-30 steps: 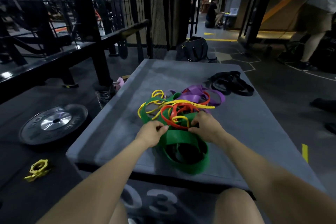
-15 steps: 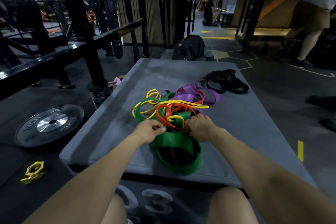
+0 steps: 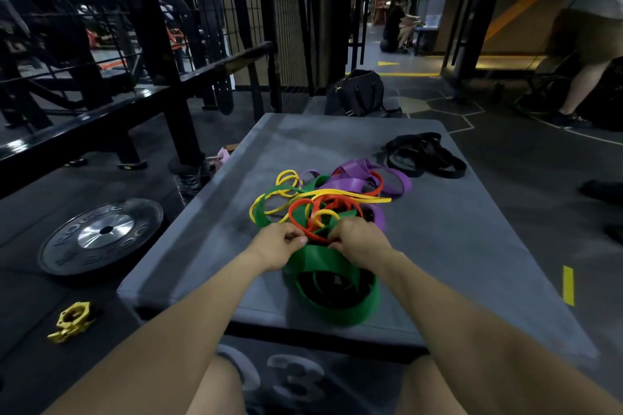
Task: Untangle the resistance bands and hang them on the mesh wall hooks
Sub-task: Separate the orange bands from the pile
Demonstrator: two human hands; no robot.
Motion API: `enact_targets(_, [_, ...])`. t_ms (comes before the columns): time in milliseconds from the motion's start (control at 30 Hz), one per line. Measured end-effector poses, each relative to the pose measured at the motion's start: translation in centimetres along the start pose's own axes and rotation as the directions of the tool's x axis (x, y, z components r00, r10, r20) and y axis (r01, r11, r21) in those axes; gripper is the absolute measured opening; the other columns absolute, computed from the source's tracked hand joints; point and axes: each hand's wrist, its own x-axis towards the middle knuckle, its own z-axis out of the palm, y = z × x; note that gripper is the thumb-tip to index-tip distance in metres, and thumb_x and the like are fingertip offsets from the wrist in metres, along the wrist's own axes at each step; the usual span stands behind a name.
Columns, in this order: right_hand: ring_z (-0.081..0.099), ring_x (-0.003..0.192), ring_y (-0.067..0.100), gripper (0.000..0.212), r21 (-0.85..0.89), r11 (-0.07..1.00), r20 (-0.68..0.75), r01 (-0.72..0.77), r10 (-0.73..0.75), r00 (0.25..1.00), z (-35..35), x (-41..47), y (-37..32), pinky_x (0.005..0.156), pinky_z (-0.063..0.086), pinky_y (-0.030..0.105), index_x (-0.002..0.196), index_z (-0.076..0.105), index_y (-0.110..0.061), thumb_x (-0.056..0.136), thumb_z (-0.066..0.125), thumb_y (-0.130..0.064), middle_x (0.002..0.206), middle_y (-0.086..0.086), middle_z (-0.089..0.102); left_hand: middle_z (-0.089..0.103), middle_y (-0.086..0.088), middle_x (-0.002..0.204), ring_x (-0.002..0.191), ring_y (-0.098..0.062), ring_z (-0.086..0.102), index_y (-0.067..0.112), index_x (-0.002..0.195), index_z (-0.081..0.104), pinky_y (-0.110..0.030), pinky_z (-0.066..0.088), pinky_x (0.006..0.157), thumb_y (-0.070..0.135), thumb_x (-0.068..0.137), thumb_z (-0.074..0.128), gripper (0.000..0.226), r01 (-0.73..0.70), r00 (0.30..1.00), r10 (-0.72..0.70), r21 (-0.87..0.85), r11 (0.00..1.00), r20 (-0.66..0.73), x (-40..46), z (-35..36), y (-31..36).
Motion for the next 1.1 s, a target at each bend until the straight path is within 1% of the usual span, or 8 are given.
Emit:
enact_targets(133, [0.056,0.108,0.032,0.024,0.094,0.993,-0.078,-0.067,0.074,0.994,0.0,0.4,-0.4,0.084,0.047,0.037,0.106,0.067,-0.009,0.091,0.056,-0.023,0.115,0.012,0.059,0.066,-0.006,0.101,0.097,-0.019,0.061,0.009,0.108,0.065,-0.022,0.044,0.084,0.021,0.088,0.061,0.024,-0.010,1.000,0.010,-0.039,0.999,-0.008,0.2,-0.1,0.0])
enact_targets(233, [0.058,0.099,0.034,0.020,0.181,0.983,-0.161,0.042,-0.013,0.987,-2.0,0.3,0.1,0.076,0.044,0.039,0.100,0.062,-0.009,0.095,0.048,-0.023,0.103,0.015,0.061,0.053,-0.003,0.092,0.084,-0.016,0.050,0.008,0.102,0.060,-0.019,0.040,0.075,0.013,0.078,0.073,0.028,-0.045,0.990,0.032,-0.095,0.994,-0.138,0.6,-0.8,1.1])
enact_targets(400, [0.046,0.064,0.018,0.035,0.170,0.969,-0.211,0.181,-0.144,0.967,-7.4,-0.3,0.1,0.063,0.029,0.027,0.108,0.055,-0.005,0.100,0.026,-0.022,0.074,0.004,0.050,0.040,0.002,0.108,0.099,-0.017,0.052,0.014,0.116,0.053,-0.032,0.044,0.093,0.018,0.069,0.080,0.054,-0.168,0.941,0.121,-0.124,0.978,-0.317,1.8,-2.8,4.7])
enact_targets(533, [0.048,0.079,0.018,0.016,0.265,0.916,-0.318,0.301,-0.212,0.924,-10.7,-0.5,-0.2,0.070,0.035,0.029,0.095,0.060,-0.005,0.094,0.050,-0.017,0.085,0.006,0.058,0.055,-0.009,0.080,0.076,-0.018,0.051,0.011,0.084,0.062,-0.027,0.040,0.066,0.025,0.085,0.065,0.015,-0.226,0.958,0.193,-0.144,0.963,-0.212,1.8,-4.4,7.5])
enact_targets(600, [0.048,0.081,0.019,0.014,0.230,0.926,-0.346,0.298,-0.208,0.915,-11.5,-0.3,-0.1,0.071,0.036,0.030,0.095,0.062,-0.005,0.089,0.057,-0.016,0.087,0.007,0.056,0.055,-0.005,0.068,0.065,-0.014,0.049,0.015,0.073,0.058,-0.021,0.036,0.056,0.019,0.090,0.059,0.017,-0.222,0.966,0.169,-0.289,0.931,-0.197,1.5,-6.0,7.9])
enact_targets(767, [0.054,0.088,0.026,0.017,0.292,0.917,-0.372,0.272,-0.153,0.915,-12.4,0.7,-1.6,0.080,0.043,0.035,0.102,0.062,-0.002,0.085,0.057,-0.003,0.101,0.014,0.061,0.058,0.001,0.068,0.055,-0.007,0.046,0.018,0.072,0.058,-0.013,0.041,0.055,0.011,0.089,0.059,0.018,-0.204,0.958,0.053,-0.538,0.818,-0.282,1.6,-10.5,7.2])
enact_targets(1000, [0.053,0.118,0.026,0.058,0.316,0.941,-0.146,0.122,-0.079,0.986,-10.2,3.3,-3.3,0.096,0.039,0.029,0.133,0.046,-0.003,0.083,0.069,-0.021,0.131,0.015,0.054,0.043,-0.004,0.060,0.046,-0.007,0.034,0.013,0.071,0.056,-0.019,0.027,0.047,0.003,0.089,0.056,0.020,-0.206,0.912,-0.123,-0.695,0.689,-0.392,1.2,-14.8,5.0])
enact_targets(1100, [0.045,0.128,0.027,0.082,0.322,0.946,-0.028,0.048,-0.041,0.999,-8.1,4.7,-4.5,0.105,0.035,0.030,0.137,0.037,-0.002,0.071,0.080,-0.027,0.139,0.014,0.045,0.041,0.005,0.042,0.034,-0.001,0.031,0.012,0.069,0.053,-0.020,0.023,0.046,-0.004,0.087,0.053,0.024,-0.215,0.917,-0.143,-0.763,0.609,-0.373,1.1,-15.8,4.9])
